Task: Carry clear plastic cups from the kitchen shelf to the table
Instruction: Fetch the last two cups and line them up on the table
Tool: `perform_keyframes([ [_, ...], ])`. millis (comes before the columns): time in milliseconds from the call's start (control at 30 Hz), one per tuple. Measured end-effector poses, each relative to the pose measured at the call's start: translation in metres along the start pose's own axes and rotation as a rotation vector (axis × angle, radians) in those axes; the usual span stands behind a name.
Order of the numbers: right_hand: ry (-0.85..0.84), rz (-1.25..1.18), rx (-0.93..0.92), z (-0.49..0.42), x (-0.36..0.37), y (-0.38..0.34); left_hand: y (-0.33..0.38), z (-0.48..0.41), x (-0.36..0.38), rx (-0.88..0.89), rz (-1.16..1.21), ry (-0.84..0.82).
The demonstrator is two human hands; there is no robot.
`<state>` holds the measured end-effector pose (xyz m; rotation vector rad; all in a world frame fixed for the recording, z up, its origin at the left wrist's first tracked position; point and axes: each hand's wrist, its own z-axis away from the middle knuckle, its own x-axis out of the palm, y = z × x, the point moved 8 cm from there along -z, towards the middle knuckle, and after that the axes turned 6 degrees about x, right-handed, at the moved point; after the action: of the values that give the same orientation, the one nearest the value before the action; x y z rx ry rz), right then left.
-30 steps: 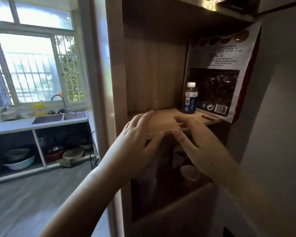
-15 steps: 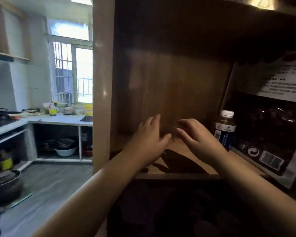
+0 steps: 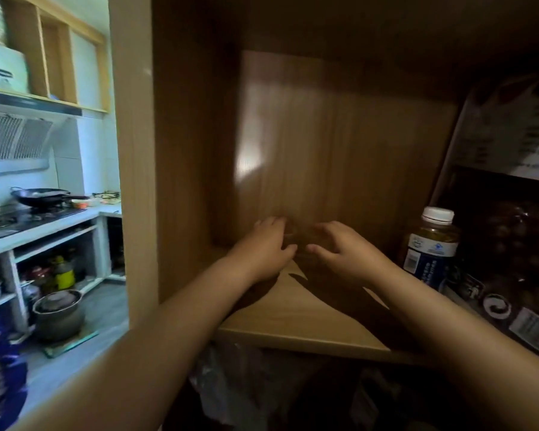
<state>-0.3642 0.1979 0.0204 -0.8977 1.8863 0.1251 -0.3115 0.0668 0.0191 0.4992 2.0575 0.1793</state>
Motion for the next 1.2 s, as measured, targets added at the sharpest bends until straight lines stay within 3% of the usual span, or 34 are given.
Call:
perform_keyframes([
  [667, 0.024, -0.003, -0.12, 0.021, -0.014, -0.012, 0.013, 0.005, -0.001, 0.058, 0.008, -0.003],
  [1200, 0.134, -0.19, -0.267, 0.102, -0.062, -0.092, 0.048, 0.104, -0.077, 0.243, -0.039, 0.119],
])
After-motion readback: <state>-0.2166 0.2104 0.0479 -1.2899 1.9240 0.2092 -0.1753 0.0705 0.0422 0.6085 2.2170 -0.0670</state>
